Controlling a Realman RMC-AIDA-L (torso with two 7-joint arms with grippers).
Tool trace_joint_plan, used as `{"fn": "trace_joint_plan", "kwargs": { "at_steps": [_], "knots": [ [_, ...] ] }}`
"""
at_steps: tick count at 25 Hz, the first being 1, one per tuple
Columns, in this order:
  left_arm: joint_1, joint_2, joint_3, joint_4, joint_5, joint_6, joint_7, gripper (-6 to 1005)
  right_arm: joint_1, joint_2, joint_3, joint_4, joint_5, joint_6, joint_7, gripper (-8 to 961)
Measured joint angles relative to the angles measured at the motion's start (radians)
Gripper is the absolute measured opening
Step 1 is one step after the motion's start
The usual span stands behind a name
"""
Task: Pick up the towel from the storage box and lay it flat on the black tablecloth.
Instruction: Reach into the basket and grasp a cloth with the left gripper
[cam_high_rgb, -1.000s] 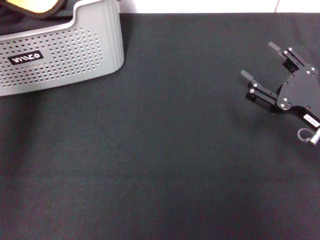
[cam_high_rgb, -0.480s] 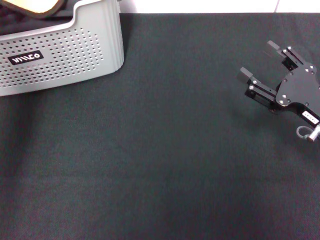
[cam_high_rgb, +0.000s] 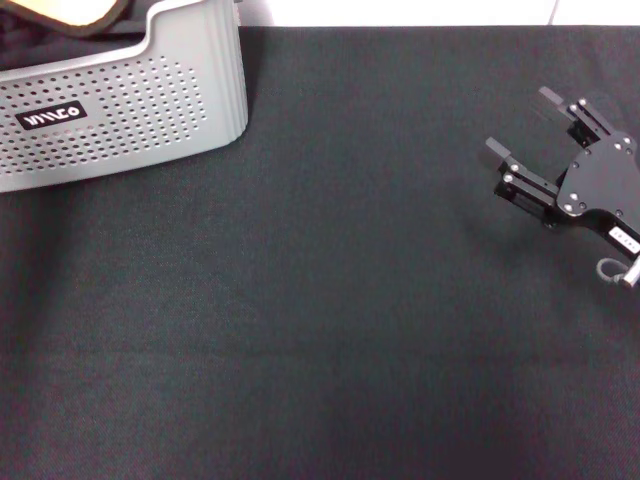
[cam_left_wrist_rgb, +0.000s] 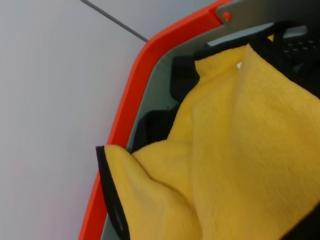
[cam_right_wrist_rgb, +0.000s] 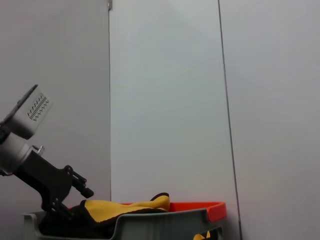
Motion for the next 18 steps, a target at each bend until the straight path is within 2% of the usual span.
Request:
{"fn": "trace_joint_plan", "kwargs": {
  "at_steps": [8,13,18],
  "knots": [
    [-0.037,-0.003,0.022,-0.064,-0.001,-0.061,0.002,690,-0.017,0.0,0.0,0.002,0.0,-0.001,0.007,838],
    [-0.03,-0.004,0.048,-0.019,-0.003,-0.032,-0.001,578,-0.026,0.0,0.01,0.002,0.002,-0.003,0.007,839],
    [-0.021,-0.004,0.049,0.03,-0.003,0.018,-0.001,372,-0.027,0.0,0.011,0.002,0.003,-0.005,0.007,839]
  ]
}}
